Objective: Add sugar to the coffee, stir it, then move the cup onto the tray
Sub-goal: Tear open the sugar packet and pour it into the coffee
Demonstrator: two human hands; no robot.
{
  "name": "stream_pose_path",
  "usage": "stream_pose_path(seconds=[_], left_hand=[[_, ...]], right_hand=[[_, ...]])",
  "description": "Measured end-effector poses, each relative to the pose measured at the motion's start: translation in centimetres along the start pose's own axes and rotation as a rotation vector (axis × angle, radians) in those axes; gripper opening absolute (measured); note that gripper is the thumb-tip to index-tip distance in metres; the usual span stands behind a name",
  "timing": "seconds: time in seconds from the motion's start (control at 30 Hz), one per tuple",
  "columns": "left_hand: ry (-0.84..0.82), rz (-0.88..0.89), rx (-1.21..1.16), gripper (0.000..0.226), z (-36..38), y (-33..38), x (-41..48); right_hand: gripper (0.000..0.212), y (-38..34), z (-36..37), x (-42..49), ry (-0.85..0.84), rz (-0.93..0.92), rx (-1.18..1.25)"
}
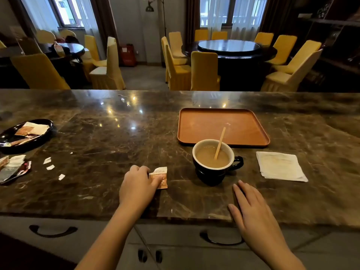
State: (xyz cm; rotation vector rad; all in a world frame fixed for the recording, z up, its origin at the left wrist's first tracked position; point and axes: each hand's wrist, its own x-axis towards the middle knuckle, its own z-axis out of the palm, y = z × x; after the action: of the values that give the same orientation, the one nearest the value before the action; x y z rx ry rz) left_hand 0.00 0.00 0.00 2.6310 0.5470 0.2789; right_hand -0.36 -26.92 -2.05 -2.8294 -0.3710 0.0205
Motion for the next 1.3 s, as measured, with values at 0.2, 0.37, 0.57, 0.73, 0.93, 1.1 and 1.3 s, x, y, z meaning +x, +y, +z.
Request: stream_pose_path(seconds=[0.2,0.37,0.57,0.73,0.93,1.1,1.3], left_hand=[[-0.016,0.017,-0.230,0.028,0.1,0.7,0.1],[-0.103,-0.039,-0.496,0.022,-0.5,0.9,-0.2],[-0.336,-0.010,-0.746,0.012,-2.2,3.1,-2.0],[-0.423,0.072,-0.850,0.008,-2.8,6.0,-3.4],[-0.450,0.242,-0.876,0.009,-3.5,9.7,-3.9],[-0.471,0.295,-0.958,0.011,-3.2,12.2,-3.8],[-0.433,0.402,-0.897,0.007,-3.4,14.0,-1.2]], right_hand=[[0.075,0.4,1.0,0.2,0.049,-0.059,-0.121],[0.066,0.6,1.2,0.0,0.068,-0.043,-0.117],[0.069,0.9,1.7,0.1,0.155,-0.065,-0.081],[0.062,0.5,0.7,0.0,0.220,-0.076,0.206],[0.039,-2.2,-3.5,-2.0,0.233,-0.066,0.961],[0.025,-3.6,-5.8,-1.1,0.139,0.060,1.389],[0.026,-3.2,-7.0,1.5,0.170,0.086,1.577]])
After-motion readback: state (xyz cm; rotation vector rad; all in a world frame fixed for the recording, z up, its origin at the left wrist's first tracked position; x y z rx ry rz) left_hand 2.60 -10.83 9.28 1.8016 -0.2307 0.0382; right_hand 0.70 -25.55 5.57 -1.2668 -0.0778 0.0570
